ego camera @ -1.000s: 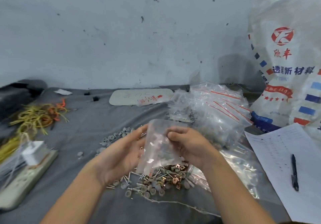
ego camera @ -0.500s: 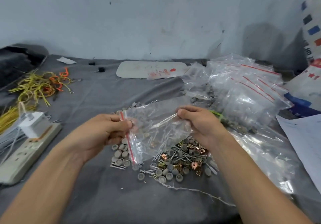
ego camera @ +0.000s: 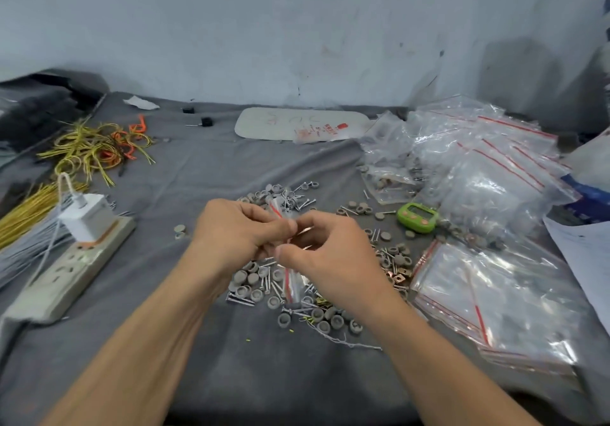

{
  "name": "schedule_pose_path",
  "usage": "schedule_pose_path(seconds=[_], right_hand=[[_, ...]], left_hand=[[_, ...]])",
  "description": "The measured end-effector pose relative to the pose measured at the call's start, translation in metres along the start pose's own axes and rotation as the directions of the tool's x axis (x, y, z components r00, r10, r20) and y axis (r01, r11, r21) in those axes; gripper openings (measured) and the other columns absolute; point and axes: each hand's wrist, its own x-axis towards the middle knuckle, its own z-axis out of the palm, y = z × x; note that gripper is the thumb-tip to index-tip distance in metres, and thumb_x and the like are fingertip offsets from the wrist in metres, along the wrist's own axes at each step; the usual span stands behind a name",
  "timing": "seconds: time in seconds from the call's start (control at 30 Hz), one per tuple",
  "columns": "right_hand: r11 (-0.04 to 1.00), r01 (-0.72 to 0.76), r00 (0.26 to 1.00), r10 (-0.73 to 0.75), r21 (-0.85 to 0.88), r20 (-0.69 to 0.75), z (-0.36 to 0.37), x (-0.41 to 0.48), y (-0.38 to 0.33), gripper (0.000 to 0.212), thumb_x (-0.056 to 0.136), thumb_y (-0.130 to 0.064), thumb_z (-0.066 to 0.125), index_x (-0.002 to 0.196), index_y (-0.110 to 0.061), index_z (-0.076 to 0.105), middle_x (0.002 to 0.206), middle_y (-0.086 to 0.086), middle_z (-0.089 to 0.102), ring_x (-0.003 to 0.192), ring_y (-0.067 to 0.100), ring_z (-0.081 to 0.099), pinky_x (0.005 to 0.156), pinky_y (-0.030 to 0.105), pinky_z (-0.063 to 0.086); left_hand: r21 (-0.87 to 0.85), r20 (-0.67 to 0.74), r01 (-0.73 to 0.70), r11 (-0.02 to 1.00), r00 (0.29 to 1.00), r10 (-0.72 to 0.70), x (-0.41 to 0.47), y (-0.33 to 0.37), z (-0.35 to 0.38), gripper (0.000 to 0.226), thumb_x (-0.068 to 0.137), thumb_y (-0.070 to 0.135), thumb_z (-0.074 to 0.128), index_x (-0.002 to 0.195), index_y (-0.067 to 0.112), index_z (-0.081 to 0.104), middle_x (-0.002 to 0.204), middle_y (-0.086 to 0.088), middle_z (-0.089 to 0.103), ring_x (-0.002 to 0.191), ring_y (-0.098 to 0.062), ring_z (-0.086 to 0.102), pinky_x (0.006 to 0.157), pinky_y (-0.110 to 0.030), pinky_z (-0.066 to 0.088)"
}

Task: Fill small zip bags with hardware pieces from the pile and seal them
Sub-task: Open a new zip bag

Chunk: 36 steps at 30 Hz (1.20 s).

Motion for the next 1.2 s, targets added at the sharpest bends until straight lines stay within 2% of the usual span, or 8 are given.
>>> schedule_pose_path(seconds=[0.2, 0.33, 0.47, 0.67, 0.93, 1.0, 1.1, 1.2], right_hand=[[0.991, -0.069, 0.995, 0.076, -0.111, 0.061, 0.001, 0.004, -0.001, 0.014, 0.071, -0.022, 0.085, 0.077, -0.019, 0.073, 0.067, -0.002, 0.072, 0.055, 0.005, 0.053, 0.055, 0.025, 0.042], [0.974, -0.100, 0.991, 0.116, -0.203, 0.067, -0.001, 0.005, 0.003, 0.009, 0.072, -0.018, 0.082, 0.077, -0.021, 0.075, 0.059, -0.011, 0.068, 0.048, -0.002, 0.053, 0.050, 0.013, 0.039], [0.970, -0.199, 0.966, 0.170, 0.142, 0.194, -0.004, 0.005, 0.004, 0.019, 0.082, 0.007, 0.069, 0.088, -0.009, 0.079, 0.073, 0.010, 0.075, 0.060, 0.014, 0.061, 0.063, 0.028, 0.054], [0.921, -0.213, 0.957, 0.130, 0.325, 0.259, -0.007, 0.007, 0.003, 0.023, 0.086, 0.009, 0.068, 0.079, -0.011, 0.077, 0.067, 0.004, 0.072, 0.053, 0.011, 0.061, 0.054, 0.019, 0.048], [0.983, -0.168, 0.976, 0.177, 0.076, -0.130, -0.010, 0.018, 0.001, 0.027, 0.079, 0.002, 0.076, 0.068, -0.022, 0.081, 0.066, -0.001, 0.075, 0.058, 0.011, 0.065, 0.063, 0.029, 0.054], [0.983, -0.136, 0.952, 0.096, -0.120, -0.290, -0.018, 0.023, 0.000, 0.025, 0.081, -0.007, 0.078, 0.068, -0.028, 0.080, 0.065, -0.012, 0.074, 0.059, 0.001, 0.068, 0.064, 0.021, 0.053], [0.913, -0.013, 0.909, -0.159, -0.408, -0.385, -0.011, 0.017, 0.002, 0.014, 0.086, -0.016, 0.074, 0.082, -0.027, 0.082, 0.071, -0.015, 0.075, 0.067, 0.003, 0.069, 0.067, 0.022, 0.054], [0.895, 0.128, 0.838, -0.328, -0.427, -0.436, -0.002, 0.013, 0.002, 0.012, 0.088, -0.015, 0.074, 0.087, -0.026, 0.080, 0.070, -0.020, 0.072, 0.069, 0.000, 0.067, 0.063, 0.012, 0.049]], left_hand=[[0.503, -0.134, -0.063, 0.862, 0.980, 0.149, -0.008, 0.000, 0.003, 0.024, 0.063, 0.043, 0.090, 0.057, 0.030, 0.071, 0.047, 0.006, 0.065, 0.041, -0.007, 0.060, 0.039, -0.024, 0.045], [0.630, -0.099, -0.090, 0.771, 0.976, 0.195, -0.012, 0.000, 0.005, 0.028, 0.066, 0.051, 0.085, 0.056, 0.030, 0.070, 0.045, 0.008, 0.063, 0.042, -0.005, 0.059, 0.050, -0.032, 0.054], [0.499, -0.003, -0.105, 0.860, 0.992, 0.122, -0.009, -0.002, -0.001, 0.049, 0.070, 0.051, 0.084, 0.048, 0.014, 0.063, 0.043, -0.003, 0.062, 0.037, -0.015, 0.052, 0.043, -0.025, 0.041], [0.119, 0.190, -0.098, 0.988, 0.979, 0.074, -0.013, -0.004, -0.010, 0.055, 0.072, 0.053, 0.083, 0.057, 0.003, 0.064, 0.045, -0.015, 0.056, 0.043, -0.021, 0.041, 0.046, -0.027, 0.030], [0.168, 0.241, -0.082, 0.982, 0.970, 0.040, -0.011, 0.003, -0.012, 0.028, 0.059, 0.016, 0.074, 0.043, 0.015, 0.051, 0.046, -0.006, 0.043, 0.038, -0.017, 0.037, 0.047, -0.022, 0.026], [0.350, 0.161, -0.078, 0.934, 0.987, 0.022, -0.012, 0.002, -0.014, 0.026, 0.058, 0.020, 0.073, 0.044, 0.015, 0.051, 0.043, 0.000, 0.042, 0.039, -0.016, 0.040, 0.048, -0.022, 0.027], [0.755, -0.180, -0.005, 0.656, 0.960, 0.214, -0.013, 0.004, -0.010, 0.010, 0.063, 0.035, 0.070, 0.060, 0.029, 0.063, 0.047, 0.007, 0.057, 0.056, -0.016, 0.056, 0.052, -0.025, 0.031], [0.766, -0.382, 0.075, 0.639, 0.852, 0.358, -0.013, 0.007, -0.001, 0.028, 0.066, 0.056, 0.055, 0.065, 0.029, 0.061, 0.060, 0.008, 0.059, 0.065, -0.023, 0.052, 0.059, -0.031, 0.031]])
